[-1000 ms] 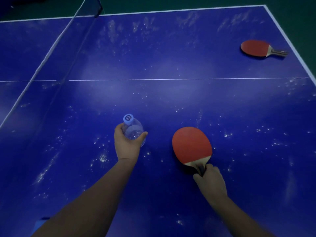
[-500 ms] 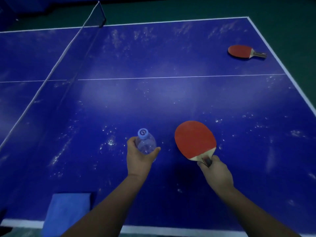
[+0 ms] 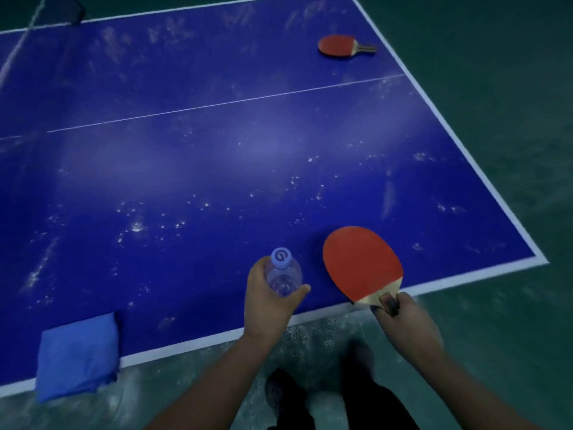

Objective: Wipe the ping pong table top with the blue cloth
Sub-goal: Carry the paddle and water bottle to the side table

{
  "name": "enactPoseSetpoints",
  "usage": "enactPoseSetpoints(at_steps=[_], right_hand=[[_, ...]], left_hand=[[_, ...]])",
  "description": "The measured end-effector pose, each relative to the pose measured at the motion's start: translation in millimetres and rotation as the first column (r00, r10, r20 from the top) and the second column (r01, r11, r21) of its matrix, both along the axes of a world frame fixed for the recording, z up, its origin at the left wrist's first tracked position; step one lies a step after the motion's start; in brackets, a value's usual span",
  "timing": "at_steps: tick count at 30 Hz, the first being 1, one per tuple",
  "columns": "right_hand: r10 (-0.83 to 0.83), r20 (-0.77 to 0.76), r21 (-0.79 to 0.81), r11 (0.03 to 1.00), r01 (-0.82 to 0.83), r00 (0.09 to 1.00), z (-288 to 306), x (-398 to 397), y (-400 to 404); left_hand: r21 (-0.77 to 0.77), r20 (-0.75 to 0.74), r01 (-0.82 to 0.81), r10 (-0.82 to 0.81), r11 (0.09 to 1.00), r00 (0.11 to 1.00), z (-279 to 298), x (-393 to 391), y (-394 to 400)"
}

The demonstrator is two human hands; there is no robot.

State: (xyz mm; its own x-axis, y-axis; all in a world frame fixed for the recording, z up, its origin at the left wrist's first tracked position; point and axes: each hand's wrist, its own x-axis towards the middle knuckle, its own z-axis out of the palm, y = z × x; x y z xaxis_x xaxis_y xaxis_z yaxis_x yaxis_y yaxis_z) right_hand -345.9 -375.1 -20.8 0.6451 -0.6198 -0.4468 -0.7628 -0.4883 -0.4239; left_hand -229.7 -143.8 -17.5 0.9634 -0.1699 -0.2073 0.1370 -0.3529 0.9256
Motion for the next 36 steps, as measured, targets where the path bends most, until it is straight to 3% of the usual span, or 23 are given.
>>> enactPoseSetpoints(at_steps=[11,19,24,36], right_hand=[[-0.227,0.135,0.063,0.973,0.22,0.965,10,-119,-178],[-0.21,0.16,0.065,0.977,0.202,0.964,30,-168,-348],[-0.187,0.158,0.066,0.982,0.178,0.97,31,-151,-433],[-0.071,0.056,0.064,0.996,0.068,0.996,7,-26,-598]], left_hand=[[-0.054,-0.061,0.083,-0.086,0.995,0.994,32,-74,-205],[-0.079,-0.07,0.027,-0.033,0.996,0.997,44,-108,-372],[-0.093,-0.024,-0.001,-0.001,0.996,1.0,44,-98,-439],[-0.173,-0.105,-0.167,0.15,0.971,0.983,11,-2,-593]])
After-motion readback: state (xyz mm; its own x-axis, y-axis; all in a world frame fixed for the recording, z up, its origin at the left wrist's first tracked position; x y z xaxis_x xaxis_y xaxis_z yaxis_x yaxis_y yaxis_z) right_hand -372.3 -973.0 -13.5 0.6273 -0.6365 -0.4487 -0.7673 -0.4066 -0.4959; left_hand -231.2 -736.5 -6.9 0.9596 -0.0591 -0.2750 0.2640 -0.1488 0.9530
